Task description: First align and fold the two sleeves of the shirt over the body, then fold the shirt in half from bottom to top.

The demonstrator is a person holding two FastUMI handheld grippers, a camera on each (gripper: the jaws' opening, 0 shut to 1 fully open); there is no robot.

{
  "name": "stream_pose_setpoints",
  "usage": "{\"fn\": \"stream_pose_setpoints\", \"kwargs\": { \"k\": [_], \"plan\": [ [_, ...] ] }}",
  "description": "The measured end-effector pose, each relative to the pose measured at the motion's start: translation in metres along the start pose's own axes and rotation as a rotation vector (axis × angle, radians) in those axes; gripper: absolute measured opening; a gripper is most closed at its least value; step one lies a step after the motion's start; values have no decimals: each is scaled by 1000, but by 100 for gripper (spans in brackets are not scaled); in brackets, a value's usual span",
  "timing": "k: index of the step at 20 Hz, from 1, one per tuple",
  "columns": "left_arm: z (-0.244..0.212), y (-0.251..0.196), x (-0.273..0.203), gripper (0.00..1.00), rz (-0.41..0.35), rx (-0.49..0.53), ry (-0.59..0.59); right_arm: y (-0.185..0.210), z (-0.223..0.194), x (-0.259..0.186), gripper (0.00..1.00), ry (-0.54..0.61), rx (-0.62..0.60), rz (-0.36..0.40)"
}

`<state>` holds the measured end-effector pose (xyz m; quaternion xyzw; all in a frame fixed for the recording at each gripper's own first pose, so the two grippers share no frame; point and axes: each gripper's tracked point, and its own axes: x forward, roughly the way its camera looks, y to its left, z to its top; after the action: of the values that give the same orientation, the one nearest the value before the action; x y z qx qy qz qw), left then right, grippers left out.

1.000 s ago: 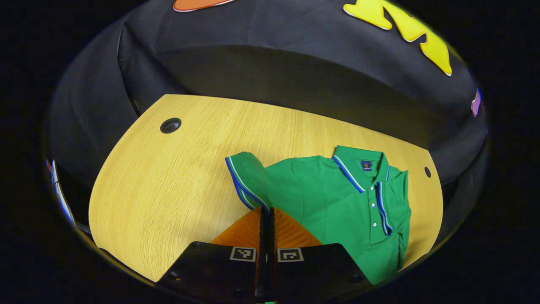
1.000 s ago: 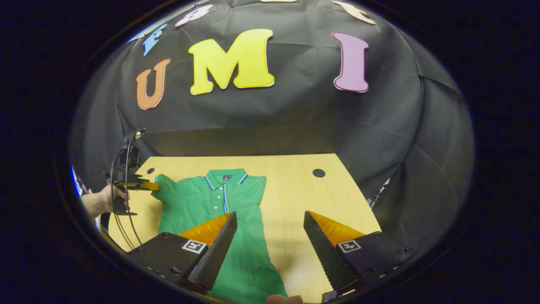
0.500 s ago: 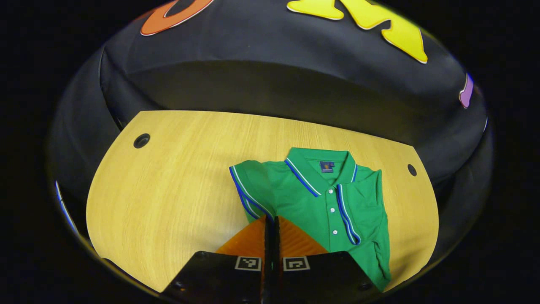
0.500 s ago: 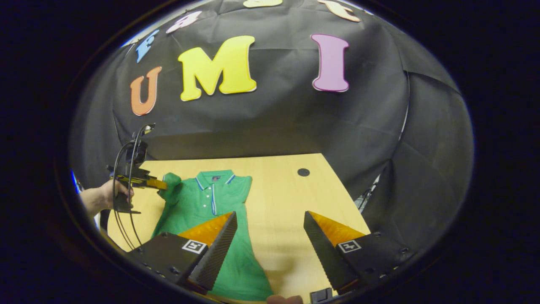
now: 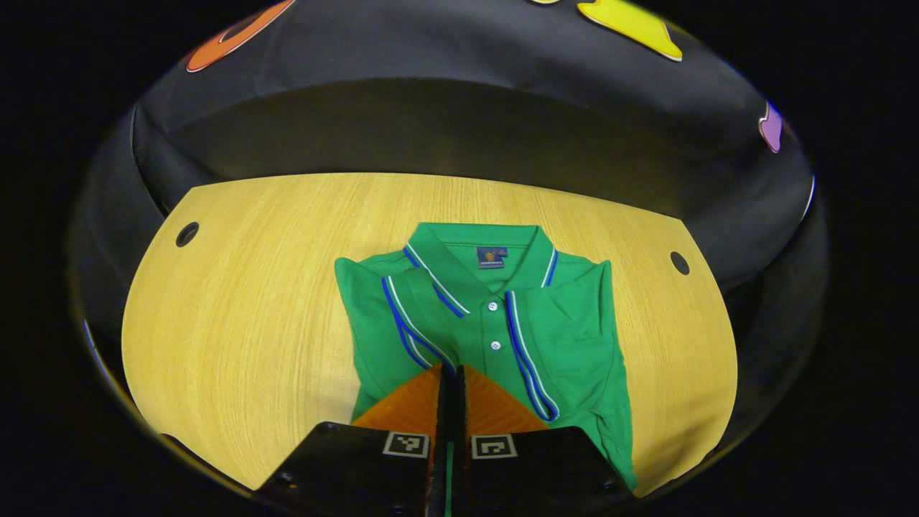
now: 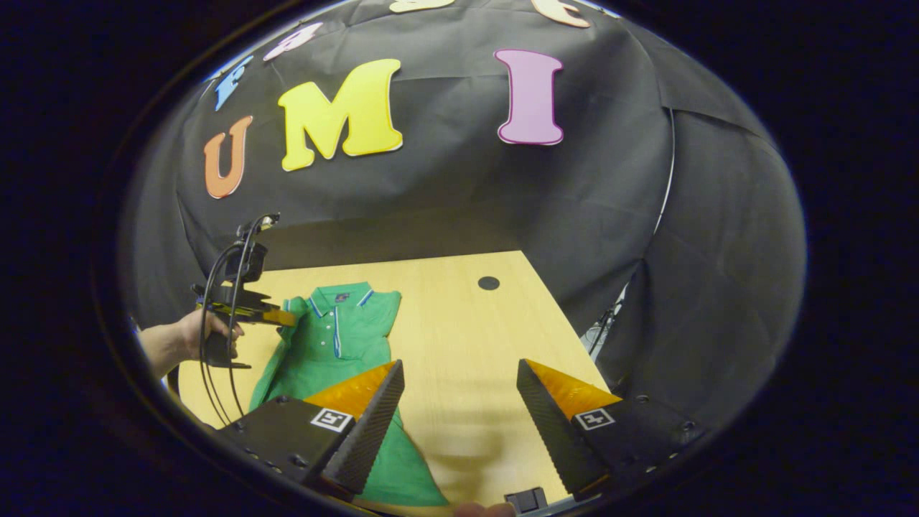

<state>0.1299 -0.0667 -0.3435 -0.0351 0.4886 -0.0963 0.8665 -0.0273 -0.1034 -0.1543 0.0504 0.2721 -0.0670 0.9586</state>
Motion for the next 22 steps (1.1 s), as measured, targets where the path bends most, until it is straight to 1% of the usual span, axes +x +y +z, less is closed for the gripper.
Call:
{"fn": "stream_pose_setpoints", "kwargs": {
  "k": [2, 3, 4, 5, 6, 8, 9, 11, 14, 19, 22],
  "plan": [
    [-3, -6, 0, 12, -22, -29, -6, 3, 2, 3, 96, -1, -10, 8],
    [-5, -11, -1, 12, -52, -47, -5, 5, 4, 5, 96, -5, -14, 12],
    [-7, -20, -6, 37, -93, -64, 0, 8, 4, 6, 96, -8, -13, 21],
    [-7, -22, -12, 61, -103, -72, 2, 12, 5, 6, 96, -5, -10, 31],
    [-8, -21, -16, 85, -94, -74, -4, 18, 3, 8, 96, -1, -12, 43],
    [-9, -17, -27, 98, -70, -71, -22, 24, 2, 10, 96, -3, -30, 60],
    [-8, -12, -33, 100, -51, -68, -33, 28, 3, 10, 96, -9, -38, 71],
    [-7, -7, -49, 100, -21, -62, -67, 37, 6, 12, 96, -21, -62, 95],
    [-3, -2, -81, 100, 8, -56, -148, 53, 12, 13, 96, -46, -86, 151],
    [-4, 4, -148, 100, 51, -55, -299, 72, 5, 16, 96, -53, -145, 241],
    [-15, 6, -183, 100, 53, -56, -361, 77, -3, 7, 96, -53, -178, 259]
  ]
}}
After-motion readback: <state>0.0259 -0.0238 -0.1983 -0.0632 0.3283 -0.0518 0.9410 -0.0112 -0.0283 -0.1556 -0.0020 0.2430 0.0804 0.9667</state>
